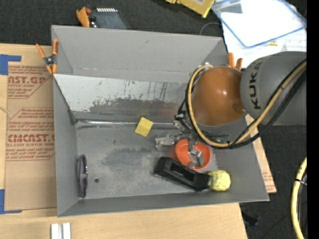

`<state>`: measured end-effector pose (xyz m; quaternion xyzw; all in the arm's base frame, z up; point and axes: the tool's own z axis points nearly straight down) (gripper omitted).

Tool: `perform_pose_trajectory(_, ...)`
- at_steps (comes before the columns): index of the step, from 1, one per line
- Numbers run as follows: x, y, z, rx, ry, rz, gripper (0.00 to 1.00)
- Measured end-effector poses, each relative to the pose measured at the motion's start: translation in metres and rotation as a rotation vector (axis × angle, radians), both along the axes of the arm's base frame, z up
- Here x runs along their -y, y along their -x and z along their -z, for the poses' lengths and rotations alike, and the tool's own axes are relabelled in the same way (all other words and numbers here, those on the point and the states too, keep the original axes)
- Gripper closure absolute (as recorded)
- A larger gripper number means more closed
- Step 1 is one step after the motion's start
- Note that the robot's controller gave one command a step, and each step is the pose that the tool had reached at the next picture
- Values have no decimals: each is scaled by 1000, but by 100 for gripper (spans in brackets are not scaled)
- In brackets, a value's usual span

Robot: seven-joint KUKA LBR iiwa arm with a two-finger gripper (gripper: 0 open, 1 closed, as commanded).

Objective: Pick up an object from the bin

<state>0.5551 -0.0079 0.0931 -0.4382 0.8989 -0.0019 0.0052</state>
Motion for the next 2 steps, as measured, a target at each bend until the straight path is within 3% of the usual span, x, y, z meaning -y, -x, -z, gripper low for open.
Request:
perform_pose_trajectory(1, -7, -19, 21, 7, 2, -143, 0)
perform_pose_trajectory(2, 64, -35, 23, 9, 6, -621, 100)
